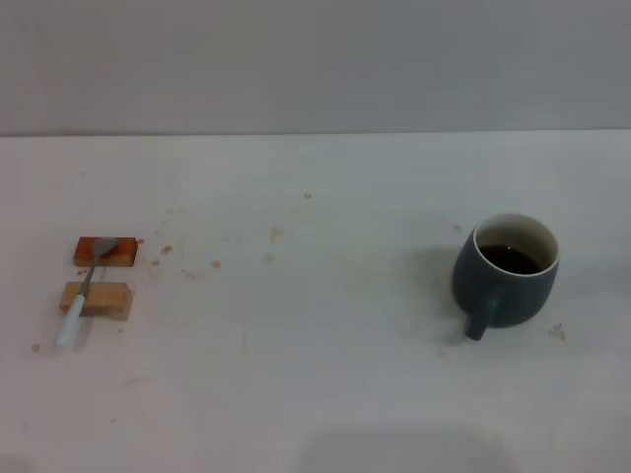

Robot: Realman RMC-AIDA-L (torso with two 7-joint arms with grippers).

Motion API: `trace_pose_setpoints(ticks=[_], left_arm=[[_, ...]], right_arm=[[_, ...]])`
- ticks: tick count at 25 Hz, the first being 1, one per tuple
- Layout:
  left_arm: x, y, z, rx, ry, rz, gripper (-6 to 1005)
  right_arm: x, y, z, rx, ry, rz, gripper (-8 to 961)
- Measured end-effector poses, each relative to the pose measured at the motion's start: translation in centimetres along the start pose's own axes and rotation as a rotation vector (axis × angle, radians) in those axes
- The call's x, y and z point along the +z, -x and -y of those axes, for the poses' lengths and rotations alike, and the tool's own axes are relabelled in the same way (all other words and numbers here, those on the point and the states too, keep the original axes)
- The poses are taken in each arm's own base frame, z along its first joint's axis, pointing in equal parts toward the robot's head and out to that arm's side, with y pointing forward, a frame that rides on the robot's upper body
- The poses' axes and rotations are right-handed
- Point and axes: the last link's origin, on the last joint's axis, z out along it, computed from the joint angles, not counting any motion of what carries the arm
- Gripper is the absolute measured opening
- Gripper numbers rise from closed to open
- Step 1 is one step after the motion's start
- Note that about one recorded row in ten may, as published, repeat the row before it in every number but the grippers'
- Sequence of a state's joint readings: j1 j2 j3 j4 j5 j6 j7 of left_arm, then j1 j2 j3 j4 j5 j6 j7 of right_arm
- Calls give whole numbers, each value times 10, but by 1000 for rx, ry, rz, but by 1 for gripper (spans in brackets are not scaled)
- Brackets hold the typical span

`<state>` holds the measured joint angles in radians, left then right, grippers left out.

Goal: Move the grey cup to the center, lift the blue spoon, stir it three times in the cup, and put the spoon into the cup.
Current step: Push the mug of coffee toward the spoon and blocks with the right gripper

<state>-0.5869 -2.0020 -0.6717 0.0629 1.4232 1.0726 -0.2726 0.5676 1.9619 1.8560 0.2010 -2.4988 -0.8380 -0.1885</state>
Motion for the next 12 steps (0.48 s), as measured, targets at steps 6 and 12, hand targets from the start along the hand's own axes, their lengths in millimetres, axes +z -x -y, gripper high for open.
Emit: trace_pose_setpoints(ticks=[6,12], left_arm=[[1,-1,2,-10,-2,-1,854],[2,-1,0,-4,2,1,854]], right_arm=[[1,1,-1,2,1,5,392],[2,2,-3,3,6,5,372]])
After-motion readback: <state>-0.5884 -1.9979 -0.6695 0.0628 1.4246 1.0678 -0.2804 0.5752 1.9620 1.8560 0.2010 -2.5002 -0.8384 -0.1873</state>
